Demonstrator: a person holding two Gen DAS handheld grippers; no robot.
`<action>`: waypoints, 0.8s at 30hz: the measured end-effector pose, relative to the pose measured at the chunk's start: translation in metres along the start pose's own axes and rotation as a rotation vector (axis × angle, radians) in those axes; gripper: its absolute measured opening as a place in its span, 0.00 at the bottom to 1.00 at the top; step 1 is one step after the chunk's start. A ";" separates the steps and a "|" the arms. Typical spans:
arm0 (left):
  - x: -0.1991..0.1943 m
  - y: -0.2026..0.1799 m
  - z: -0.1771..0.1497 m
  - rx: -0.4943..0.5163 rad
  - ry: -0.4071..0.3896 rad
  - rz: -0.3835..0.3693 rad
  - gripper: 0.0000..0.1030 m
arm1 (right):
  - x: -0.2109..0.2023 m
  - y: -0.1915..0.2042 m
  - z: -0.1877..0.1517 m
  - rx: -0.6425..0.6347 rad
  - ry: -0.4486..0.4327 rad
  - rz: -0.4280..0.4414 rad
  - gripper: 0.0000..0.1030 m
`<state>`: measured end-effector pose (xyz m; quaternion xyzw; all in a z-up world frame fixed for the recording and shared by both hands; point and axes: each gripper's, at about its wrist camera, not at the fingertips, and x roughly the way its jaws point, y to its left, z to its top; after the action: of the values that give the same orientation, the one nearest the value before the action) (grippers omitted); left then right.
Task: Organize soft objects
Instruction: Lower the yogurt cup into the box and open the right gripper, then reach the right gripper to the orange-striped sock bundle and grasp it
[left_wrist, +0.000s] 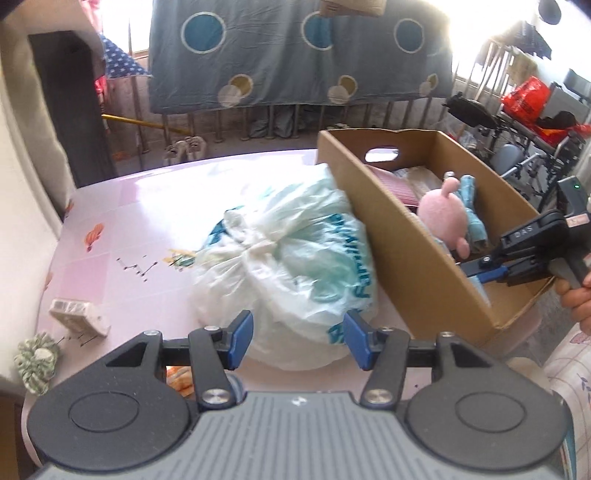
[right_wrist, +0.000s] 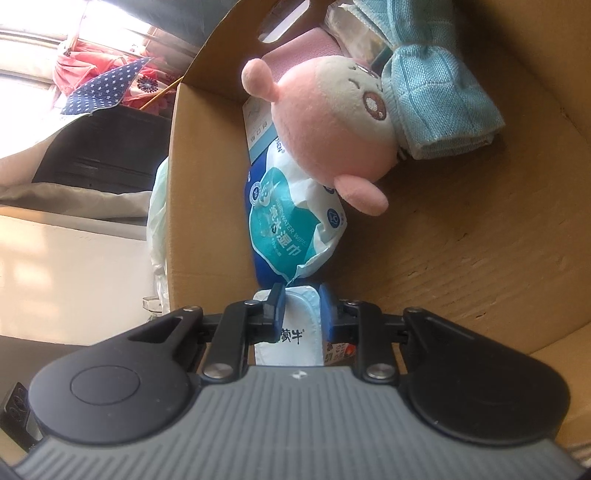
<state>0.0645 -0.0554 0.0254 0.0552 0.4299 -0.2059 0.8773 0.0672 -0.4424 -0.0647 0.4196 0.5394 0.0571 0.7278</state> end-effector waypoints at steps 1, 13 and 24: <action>-0.003 0.009 -0.006 -0.016 -0.002 0.021 0.56 | -0.003 0.002 -0.001 -0.007 -0.008 -0.005 0.23; -0.026 0.091 -0.068 -0.195 -0.011 0.190 0.59 | -0.063 0.082 -0.025 -0.259 -0.246 -0.002 0.46; -0.006 0.094 -0.091 -0.106 -0.039 0.260 0.59 | 0.062 0.181 -0.078 -0.275 0.071 0.250 0.48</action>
<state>0.0334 0.0571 -0.0346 0.0599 0.4123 -0.0686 0.9065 0.0949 -0.2506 0.0064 0.3778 0.4954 0.2350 0.7461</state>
